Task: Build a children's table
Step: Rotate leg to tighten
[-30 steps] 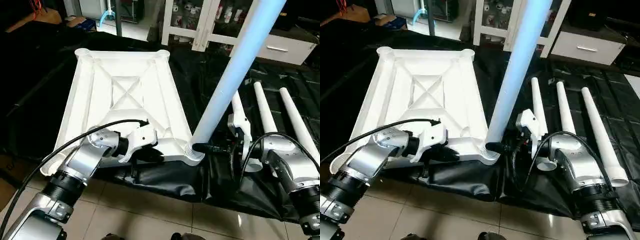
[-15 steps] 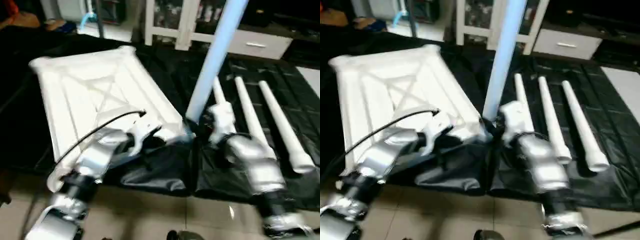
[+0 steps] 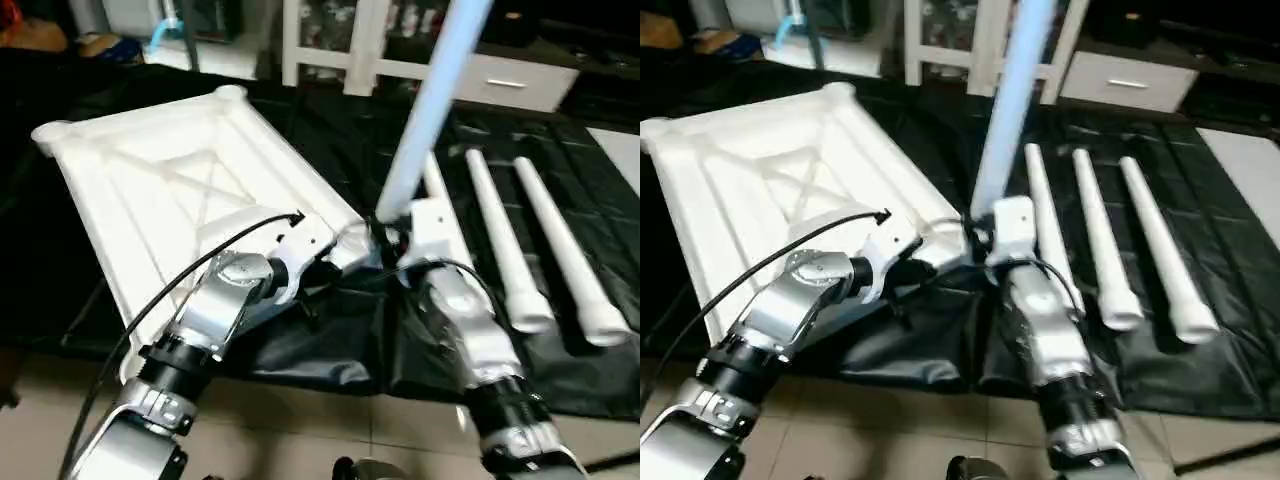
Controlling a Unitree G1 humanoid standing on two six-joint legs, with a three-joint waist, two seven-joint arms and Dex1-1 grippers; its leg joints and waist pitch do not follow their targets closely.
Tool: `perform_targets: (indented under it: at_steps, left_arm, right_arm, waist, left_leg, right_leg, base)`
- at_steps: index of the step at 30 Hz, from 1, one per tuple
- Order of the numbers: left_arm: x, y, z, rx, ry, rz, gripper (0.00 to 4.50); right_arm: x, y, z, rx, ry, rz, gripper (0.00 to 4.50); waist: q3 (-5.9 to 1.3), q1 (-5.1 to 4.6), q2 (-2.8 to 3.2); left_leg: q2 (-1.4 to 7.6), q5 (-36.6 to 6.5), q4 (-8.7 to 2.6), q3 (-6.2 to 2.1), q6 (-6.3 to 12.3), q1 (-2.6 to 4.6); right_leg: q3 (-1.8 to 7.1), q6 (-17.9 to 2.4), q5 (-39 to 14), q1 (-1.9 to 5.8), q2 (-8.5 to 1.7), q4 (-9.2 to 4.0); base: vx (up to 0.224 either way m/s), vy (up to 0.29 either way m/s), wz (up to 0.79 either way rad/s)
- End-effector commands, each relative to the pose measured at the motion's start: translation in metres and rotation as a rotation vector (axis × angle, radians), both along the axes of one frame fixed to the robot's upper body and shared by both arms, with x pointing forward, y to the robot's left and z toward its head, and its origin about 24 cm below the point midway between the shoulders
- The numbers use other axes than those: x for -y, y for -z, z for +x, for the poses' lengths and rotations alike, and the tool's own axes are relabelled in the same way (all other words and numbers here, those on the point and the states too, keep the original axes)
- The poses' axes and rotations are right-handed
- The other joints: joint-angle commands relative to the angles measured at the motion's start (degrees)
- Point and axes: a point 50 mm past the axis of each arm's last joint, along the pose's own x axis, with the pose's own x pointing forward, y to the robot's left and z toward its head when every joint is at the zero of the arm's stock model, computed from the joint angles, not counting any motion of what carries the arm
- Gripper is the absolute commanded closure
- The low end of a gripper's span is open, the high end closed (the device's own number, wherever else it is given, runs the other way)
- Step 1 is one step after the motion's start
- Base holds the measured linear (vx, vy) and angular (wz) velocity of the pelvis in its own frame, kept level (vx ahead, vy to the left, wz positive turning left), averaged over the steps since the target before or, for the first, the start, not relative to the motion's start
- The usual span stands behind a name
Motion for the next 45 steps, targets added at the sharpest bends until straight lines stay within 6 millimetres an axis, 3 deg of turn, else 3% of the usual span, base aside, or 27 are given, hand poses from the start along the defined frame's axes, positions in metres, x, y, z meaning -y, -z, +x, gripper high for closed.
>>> perform_targets:
  at_steps: [1, 3, 4, 8, 9, 12, 14, 16, 19, 24, 25, 32, 40, 45]
  left_arm:
    - [0.006, 0.005, -0.012, 0.0, 0.138, 0.012, 4.5]
    - [0.001, 0.005, -0.02, 0.006, 0.233, 0.019, 4.5]
    - [-0.005, 0.007, -0.027, -0.009, 0.308, 0.038, 4.5]
    - [-0.014, 0.009, -0.037, -0.045, 0.383, 0.061, 4.5]
    - [-0.018, 0.008, -0.041, -0.063, 0.406, 0.044, 4.5]
    - [-0.021, 0.007, -0.043, -0.07, 0.411, 0.036, 4.5]
    - [-0.024, 0.007, -0.042, -0.07, 0.415, 0.042, 4.5]
    - [-0.026, 0.007, -0.042, -0.069, 0.428, 0.042, 4.5]
    - [-0.026, 0.006, -0.043, -0.069, 0.438, 0.039, 4.5]
    - [-0.025, 0.005, -0.043, -0.07, 0.448, 0.028, 4.5]
    - [-0.024, 0.004, -0.043, -0.069, 0.447, 0.027, 4.5]
    - [-0.024, 0.005, -0.042, -0.07, 0.447, 0.028, 4.5]
    - [-0.025, 0.006, -0.042, -0.071, 0.432, 0.033, 4.5]
    - [-0.023, 0.007, -0.034, -0.071, 0.345, 0.032, 4.5]
  right_arm:
    - [0.005, -0.012, -0.002, 0.04, -0.084, 0.024, 1.41]
    - [0.012, -0.018, -0.005, 0.052, -0.172, 0.016, 1.33]
    - [0.02, -0.02, -0.008, 0.048, -0.252, -0.023, 1.19]
    - [0.034, -0.021, -0.015, 0.048, -0.377, -0.084, 1.07]
    - [0.044, -0.023, -0.02, 0.044, -0.452, -0.112, 1.07]
    - [0.055, -0.024, -0.025, 0.029, -0.522, -0.136, 1.07]
    - [0.064, -0.023, -0.03, 0.005, -0.585, -0.178, 1.07]
    - [0.069, -0.023, -0.033, -0.02, -0.629, -0.187, 1.07]
    - [0.071, -0.022, -0.034, -0.033, -0.66, -0.189, 1.07]
    - [0.073, -0.021, -0.033, -0.043, -0.695, -0.207, 1.07]
    - [0.075, -0.023, -0.033, -0.047, -0.713, -0.207, 1.29]
    - [0.082, -0.021, -0.036, -0.092, -0.762, -0.188, 1.73]
    - [0.076, -0.015, -0.034, -0.102, -0.718, -0.129, 2.3]
    - [0.066, -0.004, -0.027, -0.114, -0.573, -0.11, 2.52]
  waist:
    - [-3.39, 0.49, 0.52]
    - [-3.38, 0.83, 0.49]
    - [-3.37, 1.17, 0.73]
    - [-3.37, 1.58, 0.65]
    - [-3.28, 1.66, 0.94]
    - [-3.1, 2.0, 0.49]
    - [-2.93, 2.33, 0.58]
    - [-2.94, 2.31, 0.22]
    - [-3.14, 2.32, 0.21]
    - [-3.31, 2.35, 0.03]
    - [-3.37, 2.38, 0.06]
    - [-3.6, 2.67, -0.08]
    - [-3.75, 2.63, -0.06]
    - [-3.25, 1.98, -0.29]
  left_leg:
    - [1.45, -10.41, -4.12, -0.52, 4.2, 0.48]
    - [1.64, -8.64, -4.0, -0.43, 5.27, 0.52]
    - [1.6, -7.34, -3.87, -0.23, 5.69, 0.92]
    - [1.76, -5.85, -3.75, -0.08, 6.56, 0.76]
    - [1.78, -6.18, -3.8, -0.05, 6.31, 0.9]
    - [1.86, -8.92, -3.84, -0.04, 5.61, 0.97]
    - [1.96, -10.21, -3.87, 0.04, 5.11, 1.33]
    - [1.84, -10.58, -3.88, -0.08, 4.67, 0.97]
    - [1.8, -10.01, -3.76, -0.12, 4.78, 0.97]
    - [1.73, -8.13, -3.51, -0.13, 5.47, 0.7]
    - [1.74, -7.37, -3.45, -0.15, 5.89, 0.71]
    - [1.73, -6.32, -3.18, -0.08, 7.1, 0.73]
    - [1.68, -6.55, -3.07, -0.14, 6.7, 0.64]
    - [1.52, -11.79, -3.31, -0.39, 3.59, 0.4]
  right_leg:
    - [2.63, -11.05, -10.6, 3.2, -2.79, -3.11]
    - [2.65, -12.11, -7.95, 3.43, -2.83, -2.65]
    - [2.71, -12.98, -6.64, 3.17, -2.76, -2.48]
    - [2.82, -14.34, -4.97, 3.54, -2.89, -2.03]
    - [2.79, -14.68, -5.48, 3.37, -2.83, -2.15]
    - [2.84, -14.42, -9.4, 3.4, -2.96, -2.53]
    - [2.93, -13.71, -11.9, 3.07, -2.91, -2.91]
    - [2.98, -12.62, -14.49, 3.19, -3.04, -3.06]
    - [3.01, -12.0, -15.04, 3.17, -3.04, -3.08]
    - [2.97, -12.6, -13.01, 3.27, -3.01, -2.68]
    - [2.96, -13.01, -11.92, 3.32, -2.96, -2.5]
    - [2.92, -13.81, -10.93, 3.49, -3.03, -2.3]
    - [2.85, -13.66, -11.43, 3.48, -2.95, -2.26]
    - [2.89, -10.73, -21.02, 3.17, -3.04, -3.17]
  base:
    - [0.0, 0.0, 0.0]
    - [0.0, 0.0, 0.0]
    - [0.0, 0.0, 0.0]
    - [0.0, 0.0, 0.0]
    - [0.0, 0.0, 0.0]
    - [0.0, 0.0, 0.0]
    - [0.0, 0.0, 0.0]
    - [0.0, 0.0, 0.0]
    - [0.0, 0.0, 0.0]
    - [0.0, 0.0, 0.0]
    - [0.0, 0.0, 0.0]
    - [0.0, 0.0, 0.0]
    - [0.0, 0.0, 0.0]
    - [0.0, 0.0, 0.0]
